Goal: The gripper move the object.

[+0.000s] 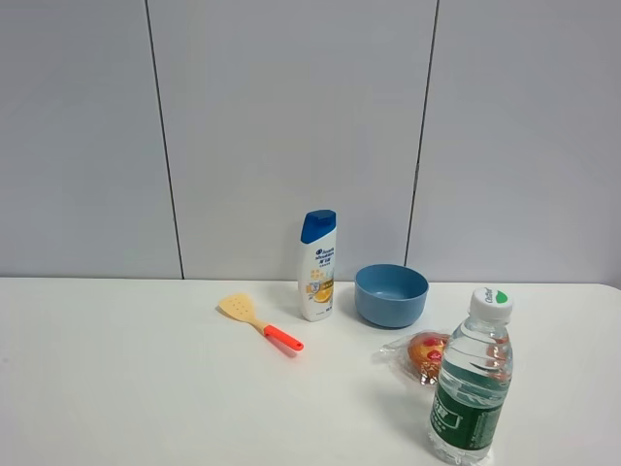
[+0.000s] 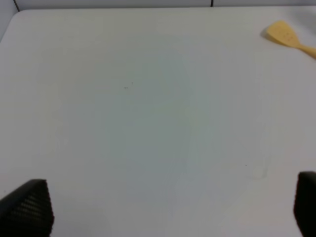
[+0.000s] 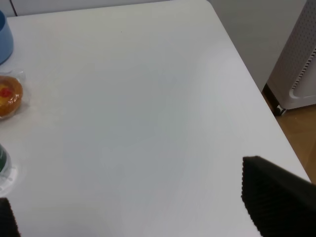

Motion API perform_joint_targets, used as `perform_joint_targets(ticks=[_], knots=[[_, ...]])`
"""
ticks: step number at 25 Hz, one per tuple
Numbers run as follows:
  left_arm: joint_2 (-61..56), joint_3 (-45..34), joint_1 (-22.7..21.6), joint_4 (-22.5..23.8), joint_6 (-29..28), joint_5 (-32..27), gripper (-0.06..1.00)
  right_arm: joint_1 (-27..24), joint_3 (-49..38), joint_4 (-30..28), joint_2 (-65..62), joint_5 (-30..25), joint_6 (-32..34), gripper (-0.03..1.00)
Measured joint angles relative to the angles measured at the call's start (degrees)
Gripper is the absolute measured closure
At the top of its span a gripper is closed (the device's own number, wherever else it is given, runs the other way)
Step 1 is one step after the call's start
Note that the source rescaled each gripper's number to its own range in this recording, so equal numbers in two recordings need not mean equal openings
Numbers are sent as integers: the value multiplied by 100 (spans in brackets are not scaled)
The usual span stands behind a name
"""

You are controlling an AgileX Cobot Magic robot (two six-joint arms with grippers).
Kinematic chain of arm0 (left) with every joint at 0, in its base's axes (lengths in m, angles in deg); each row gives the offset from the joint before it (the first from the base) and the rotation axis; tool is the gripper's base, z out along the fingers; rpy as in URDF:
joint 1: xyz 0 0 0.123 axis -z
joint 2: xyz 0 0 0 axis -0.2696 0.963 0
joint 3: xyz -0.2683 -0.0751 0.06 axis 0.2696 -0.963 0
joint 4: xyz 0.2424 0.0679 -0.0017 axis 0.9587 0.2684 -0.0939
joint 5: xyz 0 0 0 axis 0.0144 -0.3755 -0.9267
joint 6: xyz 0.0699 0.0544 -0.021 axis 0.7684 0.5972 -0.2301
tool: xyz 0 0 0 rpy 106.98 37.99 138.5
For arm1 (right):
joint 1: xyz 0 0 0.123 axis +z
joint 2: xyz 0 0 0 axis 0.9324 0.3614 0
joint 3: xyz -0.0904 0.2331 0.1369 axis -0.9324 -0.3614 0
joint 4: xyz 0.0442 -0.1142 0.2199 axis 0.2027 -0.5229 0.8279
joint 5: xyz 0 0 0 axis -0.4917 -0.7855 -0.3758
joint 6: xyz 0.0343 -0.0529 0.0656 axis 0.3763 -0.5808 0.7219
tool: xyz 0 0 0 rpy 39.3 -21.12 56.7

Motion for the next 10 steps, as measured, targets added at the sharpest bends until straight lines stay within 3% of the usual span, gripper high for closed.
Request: perform_joint_targets(ticks=[10], knots=[[0, 0, 0, 0, 0, 0, -6, 0, 0, 0, 0, 0, 0, 6]])
